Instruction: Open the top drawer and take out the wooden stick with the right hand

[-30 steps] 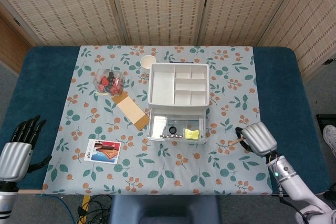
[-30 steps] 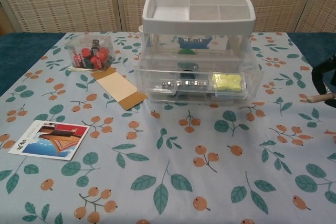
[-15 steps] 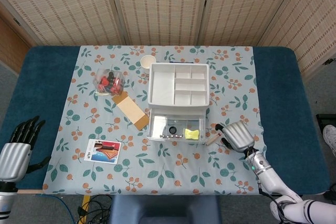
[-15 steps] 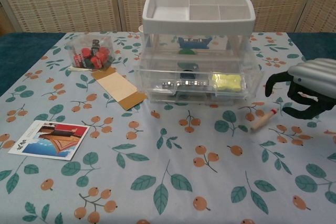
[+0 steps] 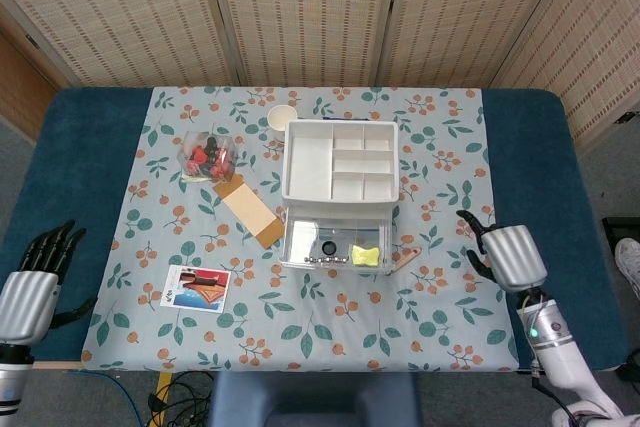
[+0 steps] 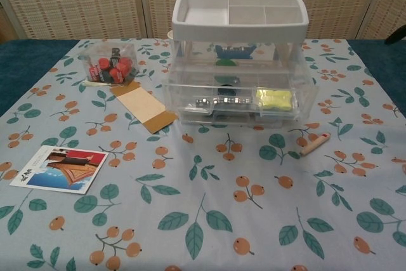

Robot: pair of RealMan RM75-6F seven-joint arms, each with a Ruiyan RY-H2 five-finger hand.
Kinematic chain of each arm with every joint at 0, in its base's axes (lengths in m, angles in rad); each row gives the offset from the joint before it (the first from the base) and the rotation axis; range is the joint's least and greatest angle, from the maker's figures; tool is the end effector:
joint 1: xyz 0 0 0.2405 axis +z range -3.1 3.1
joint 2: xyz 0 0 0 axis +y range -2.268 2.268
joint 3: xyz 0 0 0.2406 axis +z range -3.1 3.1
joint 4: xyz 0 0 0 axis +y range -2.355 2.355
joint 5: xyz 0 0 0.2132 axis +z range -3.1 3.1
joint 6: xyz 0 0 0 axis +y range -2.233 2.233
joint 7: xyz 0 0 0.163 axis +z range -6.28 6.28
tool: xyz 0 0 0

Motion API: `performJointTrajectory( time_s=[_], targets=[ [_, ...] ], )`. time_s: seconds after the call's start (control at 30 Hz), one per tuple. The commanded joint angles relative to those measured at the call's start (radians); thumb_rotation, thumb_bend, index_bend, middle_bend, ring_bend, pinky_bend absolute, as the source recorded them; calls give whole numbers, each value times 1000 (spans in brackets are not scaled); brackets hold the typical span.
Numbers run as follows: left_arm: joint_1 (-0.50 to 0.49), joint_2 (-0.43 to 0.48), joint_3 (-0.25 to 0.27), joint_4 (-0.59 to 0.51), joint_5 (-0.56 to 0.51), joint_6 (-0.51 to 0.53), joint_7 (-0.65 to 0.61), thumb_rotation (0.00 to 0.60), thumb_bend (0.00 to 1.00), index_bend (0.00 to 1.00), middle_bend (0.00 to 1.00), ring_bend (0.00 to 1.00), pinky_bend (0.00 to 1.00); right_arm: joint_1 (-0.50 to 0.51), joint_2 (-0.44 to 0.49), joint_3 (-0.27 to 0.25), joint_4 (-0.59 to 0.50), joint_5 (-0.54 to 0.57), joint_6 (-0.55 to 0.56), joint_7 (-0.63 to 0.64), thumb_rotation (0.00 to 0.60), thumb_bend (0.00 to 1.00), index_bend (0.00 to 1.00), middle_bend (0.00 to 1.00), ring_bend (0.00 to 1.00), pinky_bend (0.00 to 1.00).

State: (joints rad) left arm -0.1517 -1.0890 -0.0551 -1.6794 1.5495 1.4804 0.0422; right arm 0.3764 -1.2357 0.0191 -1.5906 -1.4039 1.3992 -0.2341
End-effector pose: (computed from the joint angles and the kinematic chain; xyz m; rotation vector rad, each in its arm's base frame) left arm -0.2655 0.2172 0.1492 -1.4702 -0.8338 -0.9824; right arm -0.2436 -0.2715 0.1016 1.5890 -0.7249 0.8969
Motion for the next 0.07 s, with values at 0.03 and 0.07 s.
performJointTrajectory(
  time_s=[0.03, 0.07],
  targets=[
    [-3, -5, 1, -1, 3, -4, 6, 600, 159, 32, 0, 0, 73, -80, 76, -2, -75, 2, 83, -10, 600, 386, 172, 397, 366, 555],
    [-5, -7, 2, -2, 4, -7, 9, 600, 159, 32, 0, 0, 73, -104, 94, -3, -91, 13, 104, -10, 600, 386, 172, 357, 313, 496]
  ],
)
